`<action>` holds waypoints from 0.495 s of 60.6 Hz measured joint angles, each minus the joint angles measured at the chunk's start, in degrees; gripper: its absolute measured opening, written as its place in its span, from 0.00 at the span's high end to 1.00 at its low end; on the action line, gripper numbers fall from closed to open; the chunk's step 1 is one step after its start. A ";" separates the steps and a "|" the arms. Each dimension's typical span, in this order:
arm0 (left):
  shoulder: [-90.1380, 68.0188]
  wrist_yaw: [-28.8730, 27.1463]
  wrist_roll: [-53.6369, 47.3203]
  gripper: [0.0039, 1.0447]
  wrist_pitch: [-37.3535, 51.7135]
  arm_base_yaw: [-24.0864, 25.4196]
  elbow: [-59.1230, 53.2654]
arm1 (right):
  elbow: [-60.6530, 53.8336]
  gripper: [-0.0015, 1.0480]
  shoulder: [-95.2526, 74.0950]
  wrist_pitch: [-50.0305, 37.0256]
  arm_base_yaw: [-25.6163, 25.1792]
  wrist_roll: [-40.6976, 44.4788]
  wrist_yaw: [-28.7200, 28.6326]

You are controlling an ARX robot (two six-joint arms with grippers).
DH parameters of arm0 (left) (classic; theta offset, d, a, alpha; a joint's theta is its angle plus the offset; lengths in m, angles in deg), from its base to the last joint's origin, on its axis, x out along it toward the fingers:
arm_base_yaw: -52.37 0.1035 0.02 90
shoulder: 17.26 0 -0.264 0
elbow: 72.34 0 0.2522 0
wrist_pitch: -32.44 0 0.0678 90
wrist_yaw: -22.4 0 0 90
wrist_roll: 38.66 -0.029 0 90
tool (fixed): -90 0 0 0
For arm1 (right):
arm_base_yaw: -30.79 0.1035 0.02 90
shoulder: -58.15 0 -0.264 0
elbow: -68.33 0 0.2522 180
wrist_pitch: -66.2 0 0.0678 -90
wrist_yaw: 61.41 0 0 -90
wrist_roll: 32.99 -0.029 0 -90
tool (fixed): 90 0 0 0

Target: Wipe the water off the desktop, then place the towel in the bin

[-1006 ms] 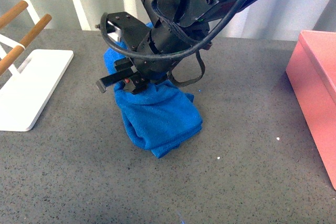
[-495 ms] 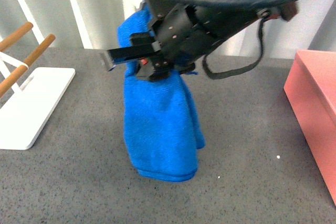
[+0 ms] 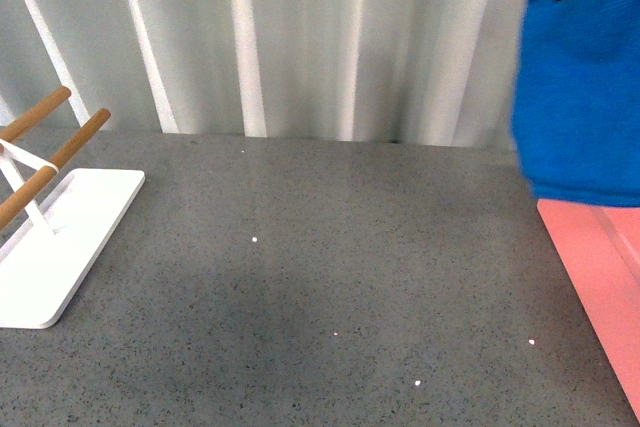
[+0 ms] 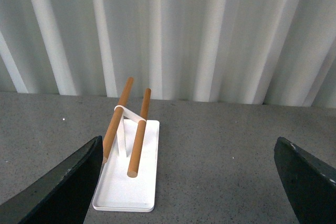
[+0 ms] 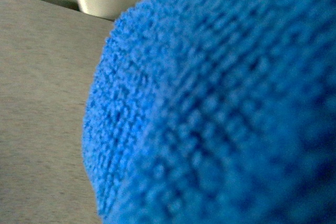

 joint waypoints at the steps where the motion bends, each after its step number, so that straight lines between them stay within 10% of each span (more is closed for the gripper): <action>1: -0.02 0.00 0.00 0.06 0.00 0.00 0.00 | 0.00 0.94 0.13 0.28 -0.39 0.04 0.22; 30: 0.00 0.00 0.02 0.06 0.00 0.00 0.00 | -4.28 0.94 -0.31 1.29 -13.44 2.45 -2.05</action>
